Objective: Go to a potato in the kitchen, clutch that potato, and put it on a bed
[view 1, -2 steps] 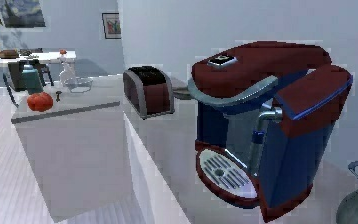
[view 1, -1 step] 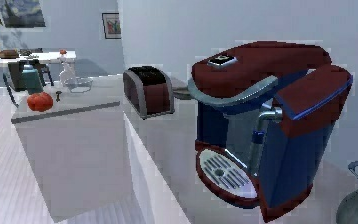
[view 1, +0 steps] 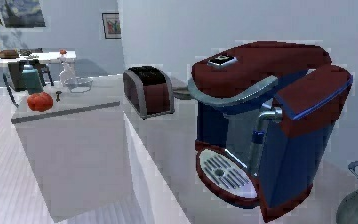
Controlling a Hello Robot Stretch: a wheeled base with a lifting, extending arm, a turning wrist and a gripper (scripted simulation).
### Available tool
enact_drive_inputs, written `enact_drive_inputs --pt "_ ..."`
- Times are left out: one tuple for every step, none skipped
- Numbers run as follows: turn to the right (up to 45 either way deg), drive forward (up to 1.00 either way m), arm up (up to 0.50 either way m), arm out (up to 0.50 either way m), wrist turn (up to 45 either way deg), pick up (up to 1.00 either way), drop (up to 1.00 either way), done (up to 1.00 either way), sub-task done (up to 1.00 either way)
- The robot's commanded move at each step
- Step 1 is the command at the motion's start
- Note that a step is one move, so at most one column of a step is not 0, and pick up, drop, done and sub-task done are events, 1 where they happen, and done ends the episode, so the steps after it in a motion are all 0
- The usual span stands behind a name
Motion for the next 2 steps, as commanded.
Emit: enact_drive_inputs --pt "0.0 0.0 0.0 0.0 45.0 0.0 0.0 0.0 0.0" --pt "0.0 0.0 0.0 0.0 36.0 0.0 0.0 0.0 0.0"
